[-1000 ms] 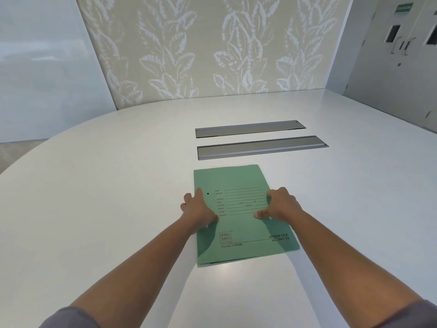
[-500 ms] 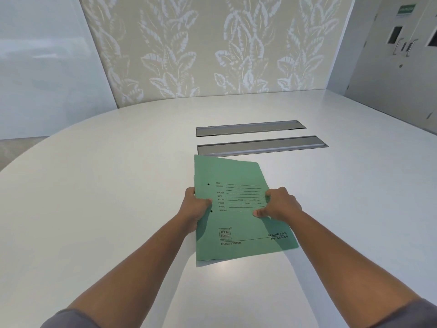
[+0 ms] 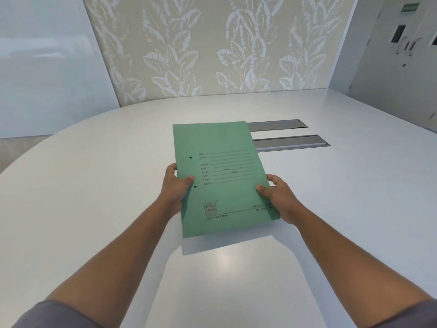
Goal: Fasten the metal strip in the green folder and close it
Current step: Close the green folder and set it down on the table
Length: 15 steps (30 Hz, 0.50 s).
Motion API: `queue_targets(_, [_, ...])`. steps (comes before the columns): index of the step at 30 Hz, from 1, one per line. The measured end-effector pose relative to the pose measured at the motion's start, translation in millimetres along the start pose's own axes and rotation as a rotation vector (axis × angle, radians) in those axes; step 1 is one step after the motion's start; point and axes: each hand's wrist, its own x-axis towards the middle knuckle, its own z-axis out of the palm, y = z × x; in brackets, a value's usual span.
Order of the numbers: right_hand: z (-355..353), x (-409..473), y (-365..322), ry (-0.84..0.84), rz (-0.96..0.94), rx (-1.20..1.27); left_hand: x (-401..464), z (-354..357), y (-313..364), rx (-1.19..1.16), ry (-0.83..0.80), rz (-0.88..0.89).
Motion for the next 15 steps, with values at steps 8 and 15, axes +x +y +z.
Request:
queue_targets(8, [35.6, 8.7, -16.8, -0.130, 0.027, 0.173, 19.8, -28.2, 42.8, -0.058, 0.028, 0.021])
queue_targets(15, [68.9, 36.3, -37.9, -0.067, -0.039, 0.151, 27.9, -63.2, 30.8, 0.016, -0.104, -0.148])
